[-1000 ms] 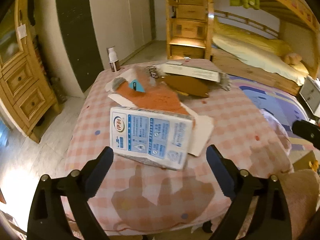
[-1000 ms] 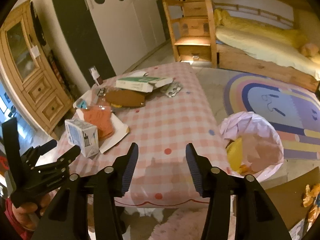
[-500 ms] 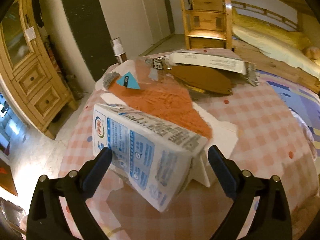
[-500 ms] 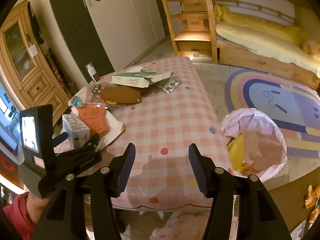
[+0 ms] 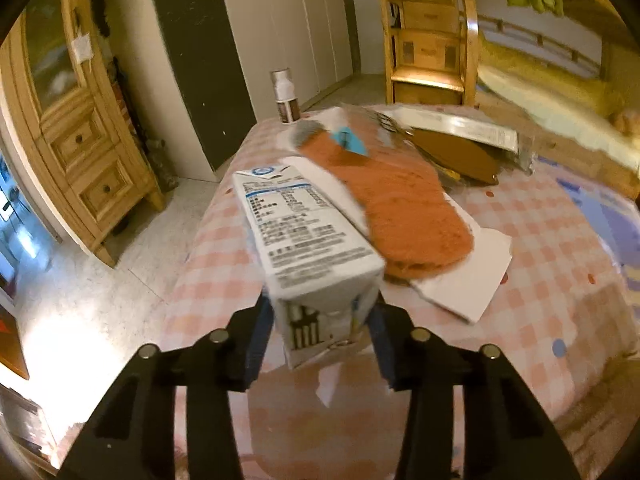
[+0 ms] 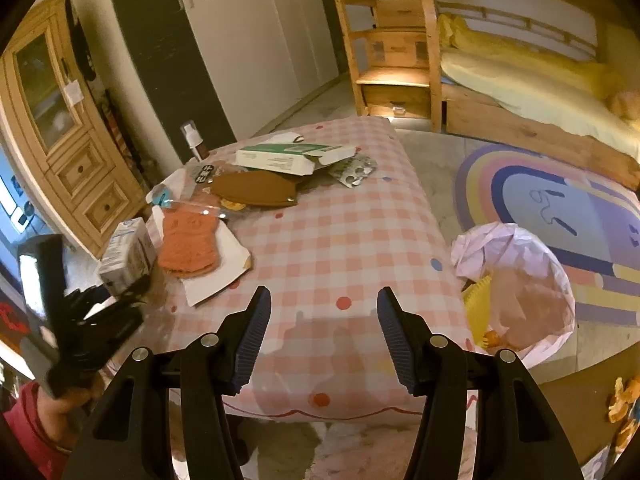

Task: Collect trash
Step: 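Return the left tool to the table and grasp the white milk carton, then lift the milk carton with the left tool and hold it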

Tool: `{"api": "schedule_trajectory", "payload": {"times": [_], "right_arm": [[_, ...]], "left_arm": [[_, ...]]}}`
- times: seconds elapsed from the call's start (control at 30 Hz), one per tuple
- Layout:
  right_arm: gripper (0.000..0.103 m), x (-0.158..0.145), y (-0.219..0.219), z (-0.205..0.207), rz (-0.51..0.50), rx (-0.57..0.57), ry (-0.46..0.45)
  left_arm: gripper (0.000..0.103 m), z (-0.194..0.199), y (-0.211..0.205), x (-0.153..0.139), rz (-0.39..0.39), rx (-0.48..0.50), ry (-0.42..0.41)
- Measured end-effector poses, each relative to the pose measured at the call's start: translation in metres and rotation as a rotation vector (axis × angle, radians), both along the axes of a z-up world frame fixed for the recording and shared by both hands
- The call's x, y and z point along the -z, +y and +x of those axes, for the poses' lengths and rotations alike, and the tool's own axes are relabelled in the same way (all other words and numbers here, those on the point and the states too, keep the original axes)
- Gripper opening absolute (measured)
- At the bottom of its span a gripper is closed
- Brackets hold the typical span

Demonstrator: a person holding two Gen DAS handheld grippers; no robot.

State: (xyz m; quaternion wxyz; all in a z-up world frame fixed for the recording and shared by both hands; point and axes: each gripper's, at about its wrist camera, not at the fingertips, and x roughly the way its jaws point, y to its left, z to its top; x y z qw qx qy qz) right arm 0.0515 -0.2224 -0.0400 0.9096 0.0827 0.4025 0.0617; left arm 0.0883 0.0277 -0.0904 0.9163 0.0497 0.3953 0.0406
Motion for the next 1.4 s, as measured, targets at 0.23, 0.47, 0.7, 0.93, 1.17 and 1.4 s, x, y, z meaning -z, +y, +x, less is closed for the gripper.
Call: {"api": "schedule_trajectory", "payload": {"times": [0.23,0.47,0.7,0.93,1.17,1.4], "right_arm": [[0.056,0.000,0.019,0.001,-0.013,-0.041,0.003],[0.056,0.000,0.026,0.000,-0.022,-0.050,0.004],[0.056,0.001,0.028,0.000,-0.026,-0.047,0.012],[0.056,0.001,0.028,-0.001,-0.031,-0.054,0.013],[0.056,0.002,0.039,-0.001,-0.038,-0.080,0.016],[0.056,0.001,0.046,0.007,-0.061,-0.090,0.005]], "left_arm": [[0.038,-0.012,0.038,0.001,-0.106,0.037,-0.007],[0.056,-0.016,0.049,0.001,-0.154,0.038,-0.043],[0.058,-0.007,0.047,-0.005,-0.163,0.009,-0.056],[0.055,-0.008,0.042,-0.013,-0.107,0.001,-0.021],[0.041,-0.008,0.048,-0.011,-0.150,0.030,0.058],[0.039,-0.025,0.058,-0.029,-0.191,0.055,-0.018]]}}
